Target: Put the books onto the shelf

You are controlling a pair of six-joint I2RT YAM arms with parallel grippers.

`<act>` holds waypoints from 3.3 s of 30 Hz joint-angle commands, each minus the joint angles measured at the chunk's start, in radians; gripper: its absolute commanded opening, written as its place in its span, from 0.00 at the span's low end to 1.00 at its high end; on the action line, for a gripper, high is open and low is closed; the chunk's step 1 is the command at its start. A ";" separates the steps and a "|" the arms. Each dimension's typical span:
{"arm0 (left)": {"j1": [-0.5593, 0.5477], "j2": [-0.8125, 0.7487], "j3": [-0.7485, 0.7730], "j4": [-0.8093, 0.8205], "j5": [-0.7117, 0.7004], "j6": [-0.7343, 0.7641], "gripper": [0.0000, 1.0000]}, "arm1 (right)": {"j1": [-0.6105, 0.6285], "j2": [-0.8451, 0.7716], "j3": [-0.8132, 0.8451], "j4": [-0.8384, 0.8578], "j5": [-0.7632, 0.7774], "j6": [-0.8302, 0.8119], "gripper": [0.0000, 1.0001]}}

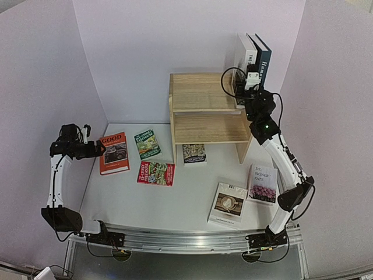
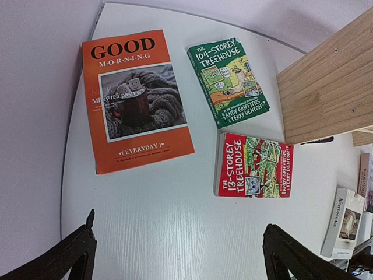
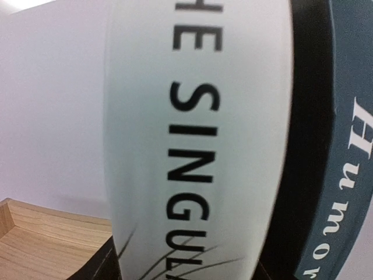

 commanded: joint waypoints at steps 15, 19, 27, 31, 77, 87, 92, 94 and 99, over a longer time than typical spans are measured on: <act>0.001 -0.030 -0.009 0.039 0.021 0.009 1.00 | 0.052 -0.192 -0.195 0.087 0.012 -0.069 0.70; 0.002 -0.029 -0.015 0.042 0.024 0.009 1.00 | 0.055 -0.201 -0.217 0.112 0.026 -0.064 0.65; 0.001 -0.032 -0.022 0.043 0.026 0.009 0.99 | 0.056 -0.169 -0.196 0.199 0.146 -0.124 0.49; 0.001 -0.032 -0.022 0.044 0.028 0.009 1.00 | 0.056 -0.129 -0.155 0.214 0.175 -0.179 0.45; 0.000 -0.044 -0.039 0.055 0.036 0.009 1.00 | 0.061 -0.131 -0.221 0.325 0.266 -0.192 0.46; 0.001 -0.045 -0.047 0.058 0.036 0.009 1.00 | 0.091 -0.149 -0.240 0.325 0.272 -0.188 0.50; 0.000 -0.048 -0.050 0.060 0.036 0.009 1.00 | 0.105 -0.172 -0.275 0.325 0.282 -0.179 0.50; 0.001 -0.046 -0.052 0.061 0.036 0.010 1.00 | 0.107 -0.181 -0.288 0.325 0.285 -0.173 0.50; 0.002 -0.035 -0.060 0.063 0.039 0.023 0.99 | 0.114 -0.203 -0.305 0.325 0.290 -0.171 0.50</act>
